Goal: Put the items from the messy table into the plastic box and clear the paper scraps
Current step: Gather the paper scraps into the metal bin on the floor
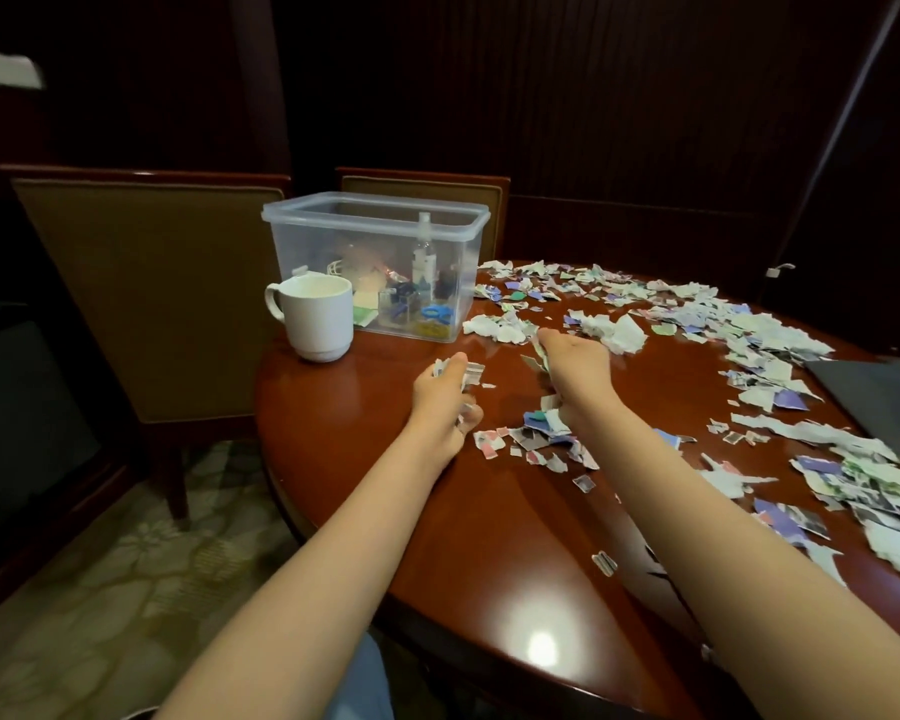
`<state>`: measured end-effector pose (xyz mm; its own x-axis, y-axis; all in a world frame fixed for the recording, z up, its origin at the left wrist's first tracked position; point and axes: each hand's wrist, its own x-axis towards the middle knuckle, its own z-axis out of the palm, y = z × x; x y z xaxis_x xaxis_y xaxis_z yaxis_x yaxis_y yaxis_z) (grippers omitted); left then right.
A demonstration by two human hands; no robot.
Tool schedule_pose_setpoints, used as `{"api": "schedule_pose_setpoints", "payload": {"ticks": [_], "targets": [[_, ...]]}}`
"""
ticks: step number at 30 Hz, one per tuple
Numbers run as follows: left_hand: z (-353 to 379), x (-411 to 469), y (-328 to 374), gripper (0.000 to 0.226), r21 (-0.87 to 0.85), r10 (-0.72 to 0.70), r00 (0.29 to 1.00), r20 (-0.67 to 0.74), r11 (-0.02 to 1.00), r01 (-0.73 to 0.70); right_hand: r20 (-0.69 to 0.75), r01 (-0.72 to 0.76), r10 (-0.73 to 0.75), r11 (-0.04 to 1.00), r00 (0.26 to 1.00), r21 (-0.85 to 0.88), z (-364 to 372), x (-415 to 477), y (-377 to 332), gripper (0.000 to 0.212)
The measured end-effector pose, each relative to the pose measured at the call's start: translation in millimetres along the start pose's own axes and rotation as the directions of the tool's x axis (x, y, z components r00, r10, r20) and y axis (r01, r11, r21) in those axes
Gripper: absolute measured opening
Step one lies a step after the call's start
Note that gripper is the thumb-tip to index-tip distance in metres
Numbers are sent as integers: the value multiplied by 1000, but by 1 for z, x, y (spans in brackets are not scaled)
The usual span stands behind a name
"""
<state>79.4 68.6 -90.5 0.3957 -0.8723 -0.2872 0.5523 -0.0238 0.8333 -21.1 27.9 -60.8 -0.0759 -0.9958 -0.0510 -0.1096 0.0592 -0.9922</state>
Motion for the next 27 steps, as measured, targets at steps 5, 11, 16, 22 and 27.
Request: {"api": "schedule_pose_setpoints", "payload": {"ticks": [5, 11, 16, 22, 27], "targets": [[-25, -6, 13, 19, -206, -82, 996, 27, 975, 86, 183, -229, 190, 949, 965, 218, 35, -15, -4, 11], [-66, -13, 40, 28, -363, -45, 999, 12, 931, 46, 389, -418, 261, 814, 884, 404, 92, -33, 4, 21], [-102, -29, 67, 23, -375, 39, 997, -63, 925, -60, 411, -417, 230, 787, 882, 454, 145, -64, -10, 23], [-161, -47, 82, 16, -367, 40, 966, -256, 920, -135, 441, -457, 292, 825, 848, 333, 200, -111, -3, 20], [-210, -58, 78, 10, -318, 22, 922, -387, 935, -156, 434, -387, 263, 894, 862, 227, 241, -151, 18, 32]]}}
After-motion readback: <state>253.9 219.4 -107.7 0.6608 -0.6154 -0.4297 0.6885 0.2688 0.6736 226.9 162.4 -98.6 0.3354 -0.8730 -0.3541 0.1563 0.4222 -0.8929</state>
